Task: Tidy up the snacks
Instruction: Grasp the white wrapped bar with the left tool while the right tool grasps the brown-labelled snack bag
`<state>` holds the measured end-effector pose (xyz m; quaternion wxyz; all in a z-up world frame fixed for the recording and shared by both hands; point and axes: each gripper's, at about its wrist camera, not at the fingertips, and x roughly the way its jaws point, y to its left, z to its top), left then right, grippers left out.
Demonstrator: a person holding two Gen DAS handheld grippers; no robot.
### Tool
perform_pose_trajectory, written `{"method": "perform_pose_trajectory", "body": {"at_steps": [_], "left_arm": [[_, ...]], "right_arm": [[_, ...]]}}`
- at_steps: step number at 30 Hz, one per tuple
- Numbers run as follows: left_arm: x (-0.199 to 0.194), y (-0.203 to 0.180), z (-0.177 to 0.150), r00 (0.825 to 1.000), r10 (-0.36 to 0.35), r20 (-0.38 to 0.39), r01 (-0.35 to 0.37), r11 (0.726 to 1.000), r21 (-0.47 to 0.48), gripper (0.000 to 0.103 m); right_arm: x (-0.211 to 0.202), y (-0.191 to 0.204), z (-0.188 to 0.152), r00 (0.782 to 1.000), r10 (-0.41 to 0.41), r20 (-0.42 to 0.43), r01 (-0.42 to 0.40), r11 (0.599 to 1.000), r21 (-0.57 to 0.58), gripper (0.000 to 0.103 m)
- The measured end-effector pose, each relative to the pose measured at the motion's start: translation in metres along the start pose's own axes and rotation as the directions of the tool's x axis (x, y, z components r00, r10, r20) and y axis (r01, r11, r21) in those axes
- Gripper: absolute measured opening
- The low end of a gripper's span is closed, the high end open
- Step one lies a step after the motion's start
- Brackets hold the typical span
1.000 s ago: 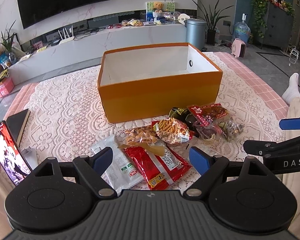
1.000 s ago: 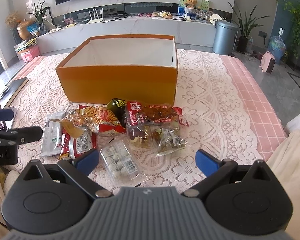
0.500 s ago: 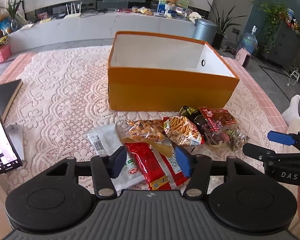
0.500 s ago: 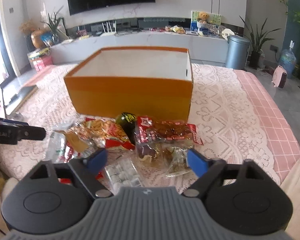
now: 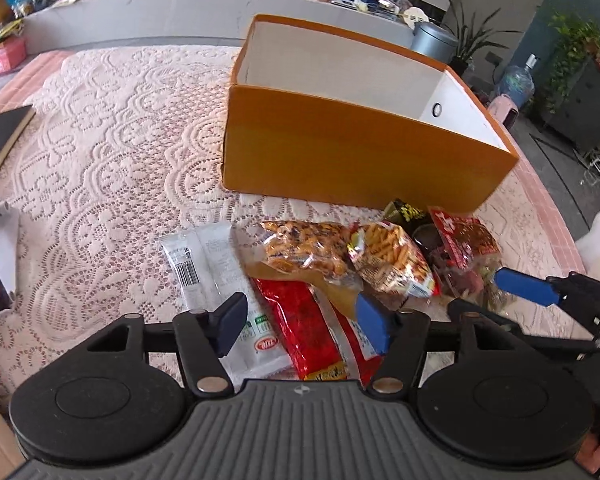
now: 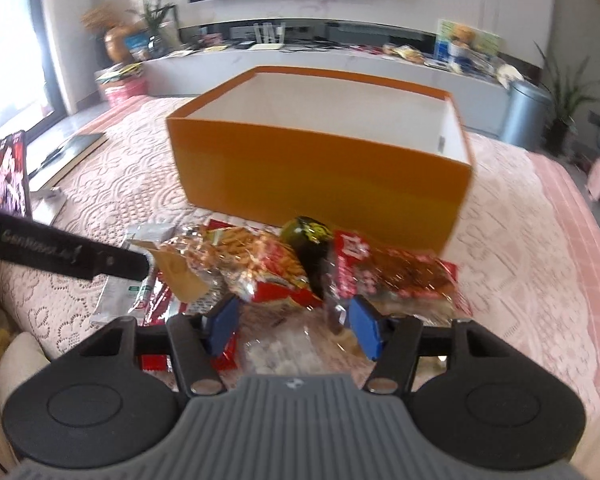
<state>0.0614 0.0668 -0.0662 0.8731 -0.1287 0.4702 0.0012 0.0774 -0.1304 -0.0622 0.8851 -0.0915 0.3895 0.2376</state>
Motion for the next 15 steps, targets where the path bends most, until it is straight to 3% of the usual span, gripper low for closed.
{"method": "perform_pose_trajectory", "body": {"at_steps": [6, 10, 12, 15], "left_arm": [[0.010, 0.004, 0.005, 1.000, -0.015, 0.002, 0.015, 1.000, 0.001, 0.073], [0.009, 0.011, 0.008, 1.000, 0.024, 0.004, -0.024, 1.000, -0.010, 0.073], [0.007, 0.017, 0.010, 1.000, 0.021, 0.014, -0.020, 1.000, -0.018, 0.073], [0.006, 0.023, 0.013, 0.999, 0.037, 0.009, -0.037, 0.999, -0.013, 0.074]], "right_arm": [[0.024, 0.015, 0.009, 1.000, 0.018, -0.005, -0.018, 0.997, -0.074, 0.057], [0.031, 0.029, 0.014, 0.998, 0.057, 0.012, -0.055, 0.991, -0.125, 0.056], [0.032, 0.037, 0.015, 0.997, 0.079, 0.022, -0.074, 0.985, -0.157, 0.049], [0.035, 0.050, 0.016, 0.993, 0.114, 0.036, -0.105, 0.976, -0.191, 0.046]]}}
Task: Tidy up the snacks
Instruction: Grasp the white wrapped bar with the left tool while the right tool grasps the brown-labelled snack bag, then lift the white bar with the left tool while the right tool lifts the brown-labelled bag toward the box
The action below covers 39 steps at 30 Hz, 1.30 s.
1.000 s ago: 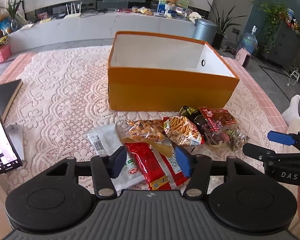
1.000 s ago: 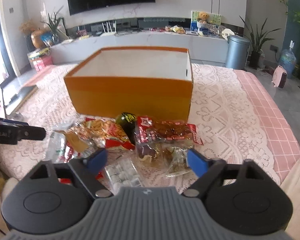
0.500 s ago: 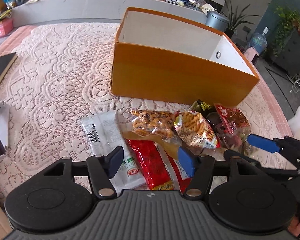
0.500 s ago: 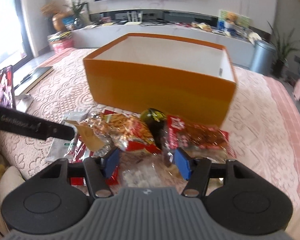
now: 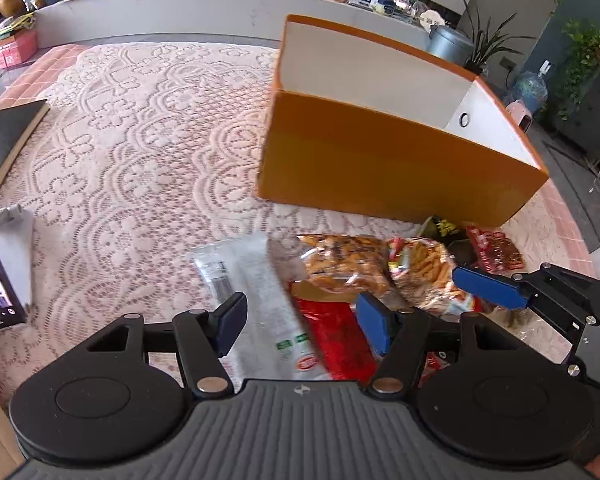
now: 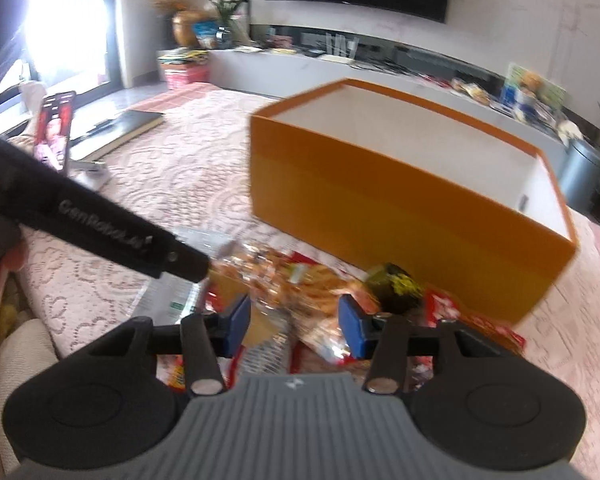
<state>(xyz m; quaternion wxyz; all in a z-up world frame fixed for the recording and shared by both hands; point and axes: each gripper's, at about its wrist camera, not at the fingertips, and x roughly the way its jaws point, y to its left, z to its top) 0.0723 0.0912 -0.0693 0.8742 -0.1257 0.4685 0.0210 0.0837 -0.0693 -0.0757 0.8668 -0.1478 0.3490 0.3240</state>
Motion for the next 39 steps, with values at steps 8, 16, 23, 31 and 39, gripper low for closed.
{"method": "perform_pose_trajectory", "body": {"at_steps": [8, 16, 23, 31, 39], "left_arm": [[0.020, 0.023, 0.000, 0.995, 0.063, -0.074, -0.069, 0.995, -0.073, 0.074], [0.036, 0.031, -0.004, 0.992, 0.073, -0.102, -0.082, 0.993, -0.089, 0.074], [0.041, 0.039, -0.005, 0.990, 0.089, -0.112, -0.101, 0.989, -0.105, 0.074], [0.043, 0.040, -0.005, 0.991, 0.073, -0.108, -0.085, 0.991, -0.105, 0.075], [0.049, 0.032, -0.002, 0.993, 0.066, -0.103, -0.077, 0.990, -0.115, 0.082]], "right_arm": [[0.022, 0.026, 0.002, 0.998, 0.057, -0.036, -0.059, 0.996, -0.069, 0.028], [0.049, 0.043, 0.001, 0.999, 0.000, -0.042, -0.007, 0.985, -0.170, 0.027], [0.061, 0.047, 0.006, 0.999, -0.040, -0.028, 0.033, 0.975, -0.219, 0.026], [0.061, 0.040, 0.010, 0.997, -0.080, 0.008, 0.079, 0.969, -0.232, 0.000], [0.044, 0.013, 0.023, 0.999, 0.007, 0.032, -0.004, 0.998, -0.064, 0.000]]}}
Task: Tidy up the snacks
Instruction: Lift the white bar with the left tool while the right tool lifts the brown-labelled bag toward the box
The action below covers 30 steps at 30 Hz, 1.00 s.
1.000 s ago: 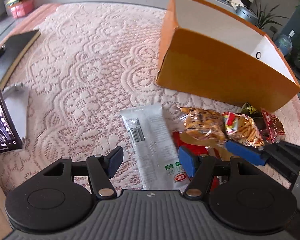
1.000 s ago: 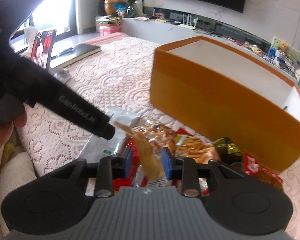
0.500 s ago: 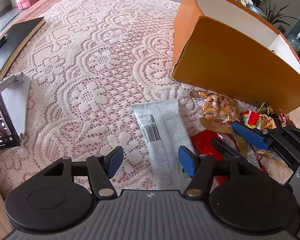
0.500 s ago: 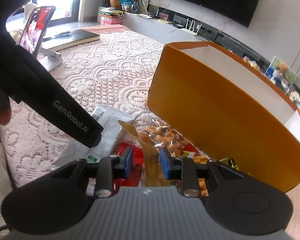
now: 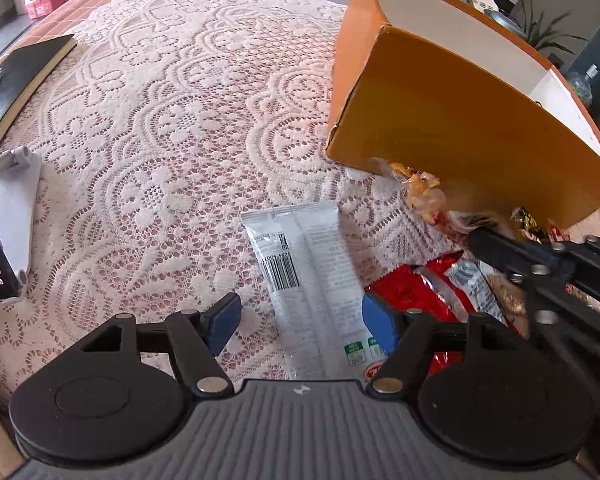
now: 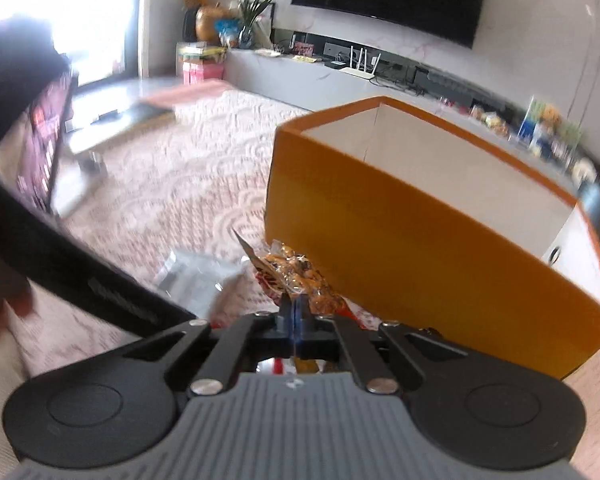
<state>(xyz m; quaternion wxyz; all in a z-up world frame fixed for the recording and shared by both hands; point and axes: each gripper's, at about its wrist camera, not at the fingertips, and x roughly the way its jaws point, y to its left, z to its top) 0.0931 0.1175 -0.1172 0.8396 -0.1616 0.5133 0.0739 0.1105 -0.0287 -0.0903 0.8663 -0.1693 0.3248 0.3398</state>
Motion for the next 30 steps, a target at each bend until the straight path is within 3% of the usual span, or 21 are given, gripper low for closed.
{"method": "perform_pose_trajectory", "body": {"at_steps": [4, 6, 13, 15, 22, 28, 30], "left_arm": [[0.004, -0.008, 0.004, 0.999, 0.036, 0.013, -0.036, 0.999, -0.018, 0.085], [0.007, -0.015, 0.006, 0.998, 0.065, 0.019, -0.064, 0.998, -0.009, 0.085], [0.015, -0.027, 0.008, 0.990, 0.139, 0.038, -0.140, 0.990, 0.021, 0.084], [0.017, -0.029, 0.009, 0.988, 0.148, 0.043, -0.149, 0.989, 0.021, 0.082], [0.018, -0.030, 0.011, 0.985, 0.161, 0.059, -0.163, 0.986, 0.039, 0.068], [0.015, -0.024, 0.010, 0.987, 0.138, 0.079, -0.141, 0.990, 0.028, 0.061], [0.015, -0.023, 0.009, 0.988, 0.132, 0.086, -0.135, 0.990, 0.028, 0.060]], "right_arm": [[-0.009, -0.019, 0.009, 0.996, 0.088, 0.034, -0.092, 0.987, 0.133, 0.000], [-0.005, -0.025, 0.011, 0.995, 0.094, 0.033, -0.098, 0.981, 0.169, 0.000], [0.011, -0.021, 0.018, 0.996, 0.076, 0.040, -0.080, 0.991, 0.104, 0.000], [0.014, -0.020, 0.021, 0.996, 0.073, 0.043, -0.077, 0.994, 0.079, 0.006], [0.029, -0.021, 0.031, 0.996, 0.074, 0.038, -0.077, 0.994, 0.072, 0.015], [0.026, -0.023, 0.031, 0.995, 0.070, 0.065, -0.076, 0.992, 0.101, 0.011], [0.022, -0.025, 0.029, 0.995, 0.061, 0.076, -0.069, 0.991, 0.115, 0.004]]}}
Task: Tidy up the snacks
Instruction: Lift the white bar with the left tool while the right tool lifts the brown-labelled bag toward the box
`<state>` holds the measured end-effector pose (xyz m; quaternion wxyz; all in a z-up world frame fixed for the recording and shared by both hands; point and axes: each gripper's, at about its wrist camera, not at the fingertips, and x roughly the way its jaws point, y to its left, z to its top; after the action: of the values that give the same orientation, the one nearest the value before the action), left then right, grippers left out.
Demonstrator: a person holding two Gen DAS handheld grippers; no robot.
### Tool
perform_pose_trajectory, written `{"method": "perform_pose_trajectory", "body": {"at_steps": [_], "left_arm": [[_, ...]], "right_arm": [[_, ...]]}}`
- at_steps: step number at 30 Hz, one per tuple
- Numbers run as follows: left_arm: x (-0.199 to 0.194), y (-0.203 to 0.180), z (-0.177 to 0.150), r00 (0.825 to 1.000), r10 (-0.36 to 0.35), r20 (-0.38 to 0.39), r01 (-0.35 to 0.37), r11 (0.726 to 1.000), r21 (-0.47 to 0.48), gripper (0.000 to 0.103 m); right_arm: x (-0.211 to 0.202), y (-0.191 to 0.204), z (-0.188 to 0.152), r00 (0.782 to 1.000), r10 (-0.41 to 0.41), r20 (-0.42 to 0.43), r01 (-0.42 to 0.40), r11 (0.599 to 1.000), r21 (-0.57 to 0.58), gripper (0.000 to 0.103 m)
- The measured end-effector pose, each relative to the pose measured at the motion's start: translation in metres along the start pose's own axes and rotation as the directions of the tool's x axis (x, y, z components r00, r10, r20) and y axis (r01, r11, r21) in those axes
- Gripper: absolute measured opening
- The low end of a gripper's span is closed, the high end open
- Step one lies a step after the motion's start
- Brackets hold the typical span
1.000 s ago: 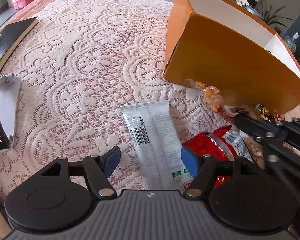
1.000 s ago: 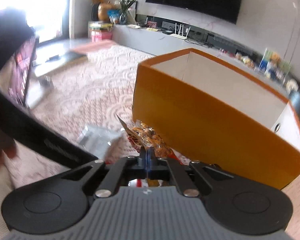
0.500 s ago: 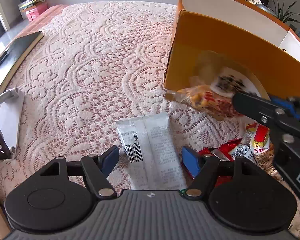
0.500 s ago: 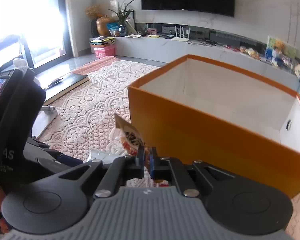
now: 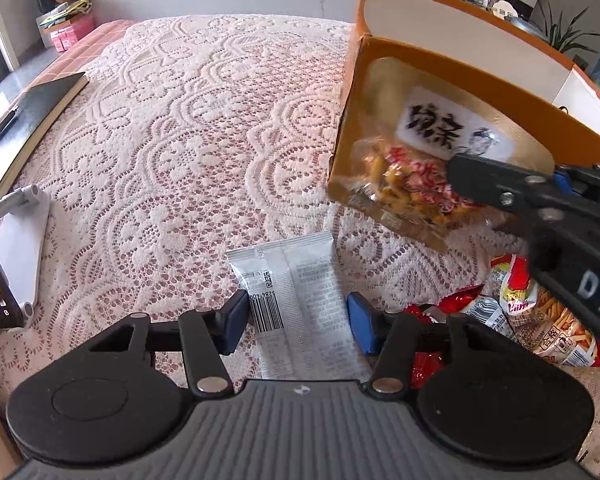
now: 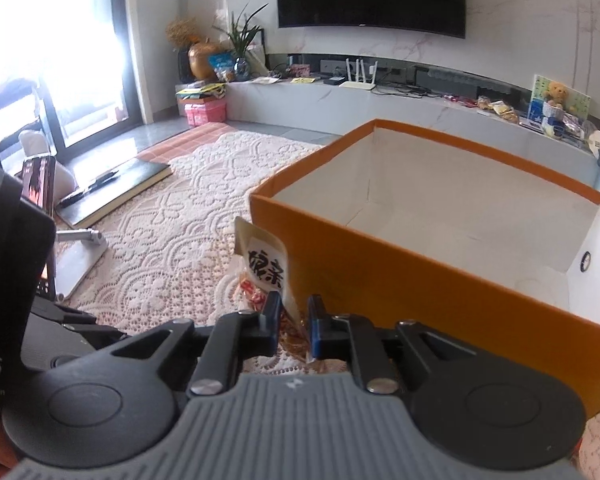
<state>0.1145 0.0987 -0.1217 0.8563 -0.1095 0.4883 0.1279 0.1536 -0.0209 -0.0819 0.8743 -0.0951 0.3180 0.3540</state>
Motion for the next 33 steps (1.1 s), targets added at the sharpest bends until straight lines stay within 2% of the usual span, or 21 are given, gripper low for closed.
{"method": "perform_pose_trajectory", "body": {"at_steps": [1, 11, 16, 19, 28, 33], "left_arm": [[-0.001, 0.000, 0.000, 1.000, -0.004, 0.005, 0.004, 1.000, 0.001, 0.059], [-0.025, 0.001, 0.001, 0.996, -0.034, 0.088, 0.035, 0.999, -0.008, 0.058], [-0.043, -0.003, 0.004, 0.990, -0.014, 0.144, 0.012, 1.000, 0.016, 0.058], [-0.056, -0.003, 0.004, 0.985, -0.041, 0.169, 0.040, 0.999, 0.008, 0.058], [-0.106, -0.016, 0.011, 0.958, -0.080, 0.274, 0.067, 0.996, 0.055, 0.058], [-0.124, -0.026, 0.023, 0.946, -0.103, 0.307, 0.075, 0.992, 0.100, 0.058]], "right_arm": [[-0.003, -0.001, 0.000, 1.000, -0.002, 0.008, 0.002, 1.000, 0.007, 0.000], [-0.032, -0.002, 0.004, 0.998, 0.000, 0.069, -0.003, 0.999, 0.039, 0.000], [-0.052, -0.003, 0.007, 0.994, -0.009, 0.111, 0.003, 0.998, 0.055, 0.000], [-0.065, -0.006, 0.011, 0.990, -0.017, 0.138, 0.008, 0.998, 0.064, 0.000], [-0.114, -0.010, 0.021, 0.972, -0.039, 0.232, 0.019, 0.996, 0.090, 0.000], [-0.134, -0.016, 0.026, 0.961, -0.067, 0.269, 0.040, 0.994, 0.105, 0.000]]}}
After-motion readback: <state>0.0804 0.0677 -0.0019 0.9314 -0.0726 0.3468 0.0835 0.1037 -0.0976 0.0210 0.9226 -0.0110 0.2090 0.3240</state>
